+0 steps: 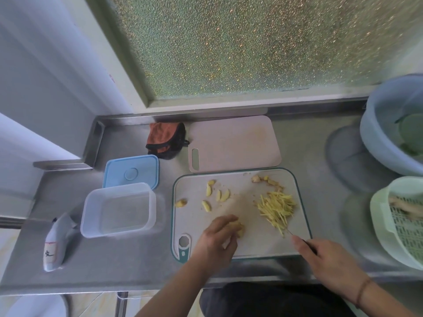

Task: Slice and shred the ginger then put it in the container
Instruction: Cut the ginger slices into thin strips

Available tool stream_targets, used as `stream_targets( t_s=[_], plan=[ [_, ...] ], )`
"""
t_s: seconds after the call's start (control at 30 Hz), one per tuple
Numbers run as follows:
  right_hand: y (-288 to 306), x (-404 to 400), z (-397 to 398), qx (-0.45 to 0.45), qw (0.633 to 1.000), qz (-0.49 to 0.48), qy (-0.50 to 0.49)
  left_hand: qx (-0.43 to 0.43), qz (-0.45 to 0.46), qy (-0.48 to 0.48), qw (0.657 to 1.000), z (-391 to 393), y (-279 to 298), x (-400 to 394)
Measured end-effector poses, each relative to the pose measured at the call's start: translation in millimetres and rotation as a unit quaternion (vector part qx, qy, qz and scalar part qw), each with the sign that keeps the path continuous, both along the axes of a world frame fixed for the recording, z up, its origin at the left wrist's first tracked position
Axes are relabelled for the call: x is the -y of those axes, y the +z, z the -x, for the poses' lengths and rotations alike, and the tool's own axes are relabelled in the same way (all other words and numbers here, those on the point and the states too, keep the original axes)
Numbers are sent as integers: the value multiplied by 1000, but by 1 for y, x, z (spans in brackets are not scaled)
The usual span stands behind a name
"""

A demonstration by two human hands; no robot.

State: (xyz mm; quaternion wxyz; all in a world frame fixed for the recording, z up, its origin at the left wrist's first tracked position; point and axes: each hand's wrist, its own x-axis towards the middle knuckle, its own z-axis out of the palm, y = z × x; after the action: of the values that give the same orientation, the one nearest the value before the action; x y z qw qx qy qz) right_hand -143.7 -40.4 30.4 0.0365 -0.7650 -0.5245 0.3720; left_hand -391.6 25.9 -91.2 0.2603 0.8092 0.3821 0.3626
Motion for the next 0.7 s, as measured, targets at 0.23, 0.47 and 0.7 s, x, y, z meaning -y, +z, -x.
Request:
stream_targets(
  t_s=[0.23, 0.47, 0.7],
  plan=[
    [5, -1, 0, 2, 1000, 6, 0, -134, 18, 121, 983, -19, 3, 8],
    [2, 0, -1, 6, 1000, -5, -6, -166, 39, 137, 976, -29, 5, 8],
    [-3, 2, 0, 4, 1000, -3, 0, -243, 131, 122, 953, -35, 26, 3]
  ],
)
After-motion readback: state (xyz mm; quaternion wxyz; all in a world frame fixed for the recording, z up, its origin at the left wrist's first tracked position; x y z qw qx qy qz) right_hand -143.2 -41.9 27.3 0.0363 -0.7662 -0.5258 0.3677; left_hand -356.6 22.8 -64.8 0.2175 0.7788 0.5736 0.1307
